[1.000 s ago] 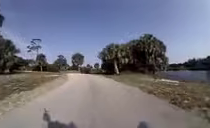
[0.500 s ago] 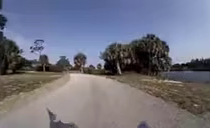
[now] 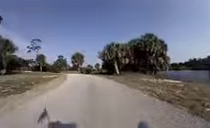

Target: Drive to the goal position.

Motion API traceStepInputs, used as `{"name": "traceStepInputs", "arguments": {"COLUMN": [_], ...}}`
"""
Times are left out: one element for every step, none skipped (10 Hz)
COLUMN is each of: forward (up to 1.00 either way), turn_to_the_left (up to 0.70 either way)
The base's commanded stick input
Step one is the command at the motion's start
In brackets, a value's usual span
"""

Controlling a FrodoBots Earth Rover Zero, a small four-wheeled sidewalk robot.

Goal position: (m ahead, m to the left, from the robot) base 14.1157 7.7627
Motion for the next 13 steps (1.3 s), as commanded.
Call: {"name": "traceStepInputs", "arguments": {"forward": [1.0,1.0,1.0,1.0,1.0,1.0,1.0,1.0,1.0,1.0,1.0,1.0,1.0], "turn_to_the_left": [0.02,0.02,0.05,0.15,0.26,0.4,0.4,0.4,0.4,0.4,0.4,0.36,0.13]}}
